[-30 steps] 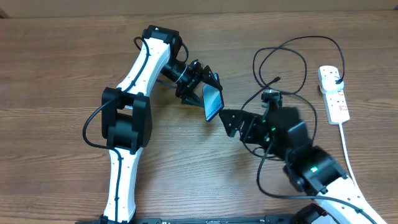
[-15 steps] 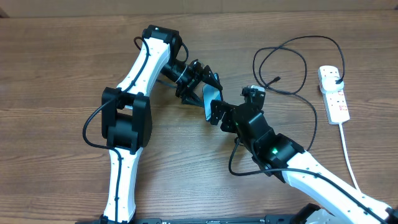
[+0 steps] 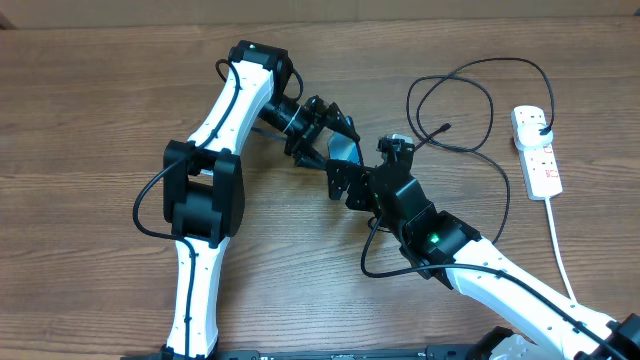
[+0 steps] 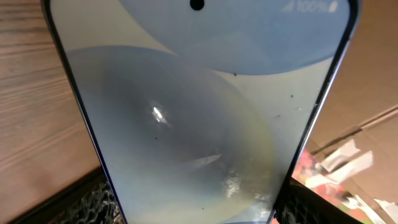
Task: Plug charger to phone and switch on socket
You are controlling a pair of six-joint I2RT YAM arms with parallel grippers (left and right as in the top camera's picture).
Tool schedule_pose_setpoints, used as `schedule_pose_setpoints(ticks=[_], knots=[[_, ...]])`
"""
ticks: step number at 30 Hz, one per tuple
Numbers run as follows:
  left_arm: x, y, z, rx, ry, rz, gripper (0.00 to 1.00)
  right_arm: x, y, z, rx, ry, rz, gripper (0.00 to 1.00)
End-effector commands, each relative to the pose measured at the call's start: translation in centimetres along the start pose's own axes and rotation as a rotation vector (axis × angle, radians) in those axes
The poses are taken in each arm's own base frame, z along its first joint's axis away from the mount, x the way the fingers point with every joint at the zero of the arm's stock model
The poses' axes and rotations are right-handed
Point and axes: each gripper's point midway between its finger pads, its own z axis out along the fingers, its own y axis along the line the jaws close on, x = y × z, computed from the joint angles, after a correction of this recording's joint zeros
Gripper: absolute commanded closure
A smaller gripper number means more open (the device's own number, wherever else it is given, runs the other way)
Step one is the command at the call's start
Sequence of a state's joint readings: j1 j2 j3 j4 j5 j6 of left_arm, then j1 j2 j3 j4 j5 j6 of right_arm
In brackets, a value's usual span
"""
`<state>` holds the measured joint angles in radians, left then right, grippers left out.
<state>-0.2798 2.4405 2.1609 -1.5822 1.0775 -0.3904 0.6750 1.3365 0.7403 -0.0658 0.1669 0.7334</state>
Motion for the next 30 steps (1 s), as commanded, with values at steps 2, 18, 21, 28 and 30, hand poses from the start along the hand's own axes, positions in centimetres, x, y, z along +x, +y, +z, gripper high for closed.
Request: schedule_pose_setpoints(ticks=[2,18,21,28,30], knots=[[0.6,-1.9,-0.3,0.076,0.022,0.011,0.30,-0.6,1.3,0.3,-0.036,-0.015,0.006,0.07],[-0.4,-1.8,-0.3,0.058,-0.016,0.063,0.29,-0.7,1.8,2.1,-0.063,-0.040,0.011,0.42],[-0.6,-1.8,-0.3,0.058,-0.023,0.077,0.29,-0.8,1.8,2.1,-0.065,-0.042,0.012,0.49],[-0.7,-1.8,-0.3,0.055,-0.026,0.079,0.30,-1.3,1.9,2.1,-0.066,-0.066,0.016,0.55],[-0.7,-1.8,-0.3,0.055,-0.026,0.080,0.30,-1.6,1.5,2.1,-0.042,-0.089,0.045,0.56]])
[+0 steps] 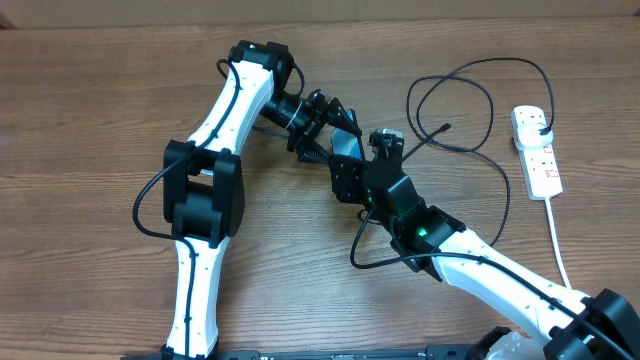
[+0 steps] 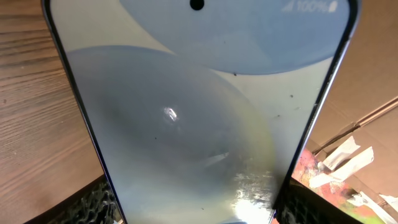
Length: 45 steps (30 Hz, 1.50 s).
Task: Plug charger to phone and switch on socket
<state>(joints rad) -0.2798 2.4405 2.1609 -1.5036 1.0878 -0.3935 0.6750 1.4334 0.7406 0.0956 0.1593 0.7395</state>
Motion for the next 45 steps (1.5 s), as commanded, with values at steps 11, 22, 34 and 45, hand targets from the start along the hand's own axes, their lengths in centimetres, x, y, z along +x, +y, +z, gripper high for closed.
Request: schedule_pose_setpoints(ticks=[11,22,34,45], knots=[[-0.01,-1.26,-0.22,0.033,-0.006,0.030,0.29,-1.25,-0.26,0.89,0.034,-0.074,0.130,0.58],[0.07,-1.37,0.12,0.028,-0.003,0.040,0.29,-1.34,-0.19,0.89,0.030,-0.078,0.131,0.67],[0.18,-1.42,0.33,0.026,0.001,0.042,0.29,-1.27,-0.51,1.02,0.045,-0.081,0.094,0.75],[0.19,-1.43,0.34,0.026,0.002,0.038,0.29,-1.38,-0.39,1.02,0.044,-0.083,0.013,0.85]])
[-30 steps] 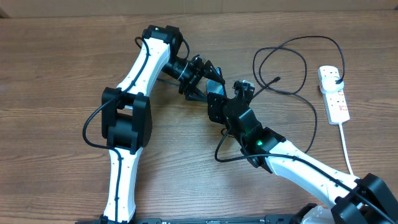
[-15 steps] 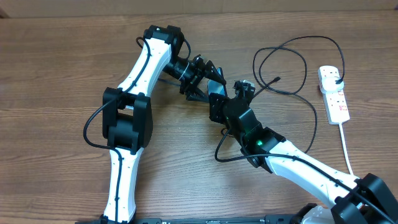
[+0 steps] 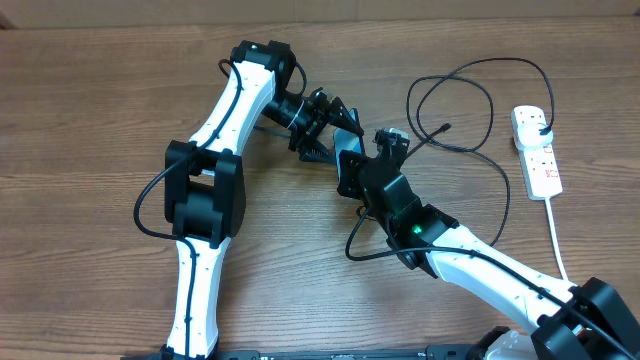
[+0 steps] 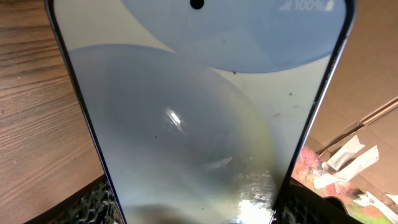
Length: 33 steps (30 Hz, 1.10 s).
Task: Plug charger to phone and switch on socket
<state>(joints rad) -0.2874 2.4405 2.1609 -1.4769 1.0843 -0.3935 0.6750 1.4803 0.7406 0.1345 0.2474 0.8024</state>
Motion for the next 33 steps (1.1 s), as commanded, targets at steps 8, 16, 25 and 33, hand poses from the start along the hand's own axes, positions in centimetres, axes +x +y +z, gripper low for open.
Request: schedule_pose_setpoints(ticks=[8,16,25,33], knots=[[0.4,-1.2,0.0,0.028,0.008,0.011,0.22,-0.8,1.1,0.0,-0.024,-0.023,-0.046,0.92],[0.2,-1.1,-0.5,0.035,0.000,0.006,0.00,-0.8,1.1,0.0,-0.024,-0.026,-0.046,0.92],[-0.7,0.3,-6.7,0.129,-0.063,-0.005,0.02,-3.0,0.0,-0.6,0.001,-0.069,-0.018,0.96],[2.1,0.2,-13.0,0.069,-0.196,0.149,0.12,-9.1,-0.9,-4.9,-0.094,-0.101,0.089,0.96]])
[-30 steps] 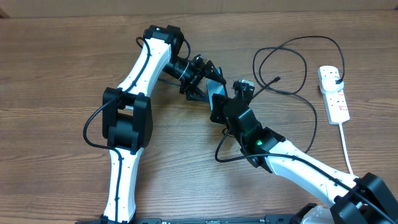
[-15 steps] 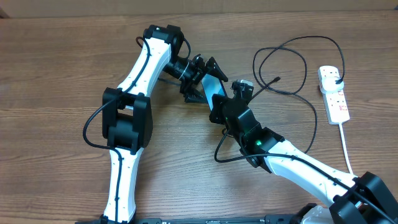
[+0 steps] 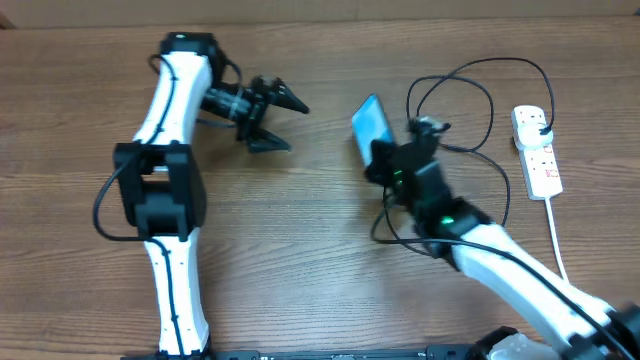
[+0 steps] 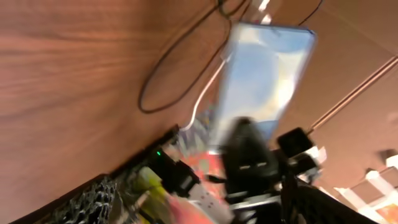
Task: Plug charger to phone and switch on socket
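Note:
The phone (image 3: 371, 122), its blue screen lit, stands tilted above the table, and my right gripper (image 3: 384, 153) is shut on its lower end. My left gripper (image 3: 297, 128) hangs open and empty well to the phone's left. The blurred left wrist view shows the phone (image 4: 264, 78) some way off with the right gripper (image 4: 247, 155) under it. The black charger cable (image 3: 470, 95) loops behind the phone; its free plug (image 3: 443, 128) lies just right of the right gripper. The white socket strip (image 3: 536, 150) lies at the far right.
The strip's white lead (image 3: 560, 250) runs down the right side towards the front edge. A black cable (image 3: 385, 235) of the right arm curls on the wood by its wrist. Cardboard and clutter show beyond the table in the left wrist view.
My left gripper has let go of the phone and moved away to the left, now open. The right gripper holds the phone alone and has shifted it to the right, near the cable's plug.
First my left gripper held the phone at mid-table with the right gripper close beside it. The right gripper then stood against the phone's lower end, both grippers at the phone. Now the phone has passed to the right gripper and the left arm has drawn back.

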You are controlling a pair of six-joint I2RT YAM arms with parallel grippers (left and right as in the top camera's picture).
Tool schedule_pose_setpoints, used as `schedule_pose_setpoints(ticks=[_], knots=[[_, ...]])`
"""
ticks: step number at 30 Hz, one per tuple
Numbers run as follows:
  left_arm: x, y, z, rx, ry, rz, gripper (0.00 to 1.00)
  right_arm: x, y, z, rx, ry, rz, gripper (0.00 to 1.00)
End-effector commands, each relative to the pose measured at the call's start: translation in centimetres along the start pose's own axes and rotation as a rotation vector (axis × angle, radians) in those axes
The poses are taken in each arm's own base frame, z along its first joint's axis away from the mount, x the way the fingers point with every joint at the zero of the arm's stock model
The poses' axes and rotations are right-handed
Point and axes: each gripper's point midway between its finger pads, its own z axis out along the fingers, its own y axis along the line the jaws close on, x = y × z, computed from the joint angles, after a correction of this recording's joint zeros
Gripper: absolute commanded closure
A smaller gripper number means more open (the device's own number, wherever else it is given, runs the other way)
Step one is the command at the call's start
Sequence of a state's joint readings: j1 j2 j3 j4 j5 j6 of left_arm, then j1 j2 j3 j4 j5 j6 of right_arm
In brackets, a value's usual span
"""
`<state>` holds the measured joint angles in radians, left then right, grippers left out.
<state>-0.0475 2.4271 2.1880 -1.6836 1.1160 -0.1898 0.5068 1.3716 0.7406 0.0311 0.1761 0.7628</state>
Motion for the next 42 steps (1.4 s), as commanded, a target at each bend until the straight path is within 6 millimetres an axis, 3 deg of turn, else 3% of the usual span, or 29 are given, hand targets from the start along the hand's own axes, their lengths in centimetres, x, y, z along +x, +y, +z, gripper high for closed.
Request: schedule_pose_setpoints(ticks=[1,4,7,11,14,16,18,21,24,26,27,29,32,35,40,42], knots=[[3.1,-2.7,-3.7,-0.090,-0.121,0.232,0.16,-4.7,2.6,-3.6,-0.169,-0.047,0.055,0.96],[5.0,-2.6,-6.5,-0.258,-0.239,0.298,0.18,-6.4,1.8,-5.5,-0.197,-0.043,0.110,0.96],[8.0,-2.7,-9.7,-0.461,-0.406,0.339,0.19,-7.4,-0.3,-6.9,-0.155,-0.040,0.183,0.96],[13.4,-3.7,-13.7,-0.712,-0.683,0.379,0.18,-7.1,-3.1,-7.6,-0.076,-0.009,0.246,0.96],[19.5,-3.8,-17.7,-0.941,-1.060,0.331,0.16,-6.0,-3.1,-7.6,-0.088,0.055,0.257,0.96],[20.6,-2.4,-18.5,-0.968,-1.169,0.234,0.12,-5.8,-2.7,-7.6,-0.108,0.070,0.255,0.96],[20.3,-0.2,-18.4,-0.953,-1.226,0.114,0.07,-5.7,-2.5,-7.7,-0.119,0.077,0.254,0.96],[17.1,3.3,-16.1,-0.884,-1.245,-0.025,0.00,-5.5,-2.3,-7.7,-0.132,0.092,0.254,0.96],[12.1,5.1,-9.9,-0.670,-1.117,-0.065,0.00,-5.1,-1.8,-7.8,-0.159,0.119,0.253,0.96],[9.1,4.0,-4.1,-0.437,-0.943,-0.011,0.01,-4.8,-1.6,-7.9,-0.171,0.136,0.254,0.96],[7.8,2.3,-0.9,-0.280,-0.831,0.055,0.01,-4.7,-1.5,-7.9,-0.177,0.143,0.254,0.96],[6.7,-0.8,3.2,-0.039,-0.655,0.156,0.00,-4.5,-1.6,-7.8,-0.171,0.146,0.255,0.96],[6.3,-3.7,5.8,0.169,-0.479,0.183,0.01,-4.4,-1.9,-7.6,-0.160,0.151,0.258,0.96],[6.1,-5.0,7.5,0.277,-0.319,0.164,0.00,-3.9,-2.3,-6.8,-0.138,0.174,0.329,0.96],[6.0,-4.0,9.5,0.314,-0.130,0.067,0.01,-2.0,-3.7,-4.7,-0.035,0.271,0.743,0.96],[6.1,-3.4,9.8,0.308,-0.097,0.054,0.00,-0.9,-3.2,-3.8,-0.040,0.351,0.858,0.96]])
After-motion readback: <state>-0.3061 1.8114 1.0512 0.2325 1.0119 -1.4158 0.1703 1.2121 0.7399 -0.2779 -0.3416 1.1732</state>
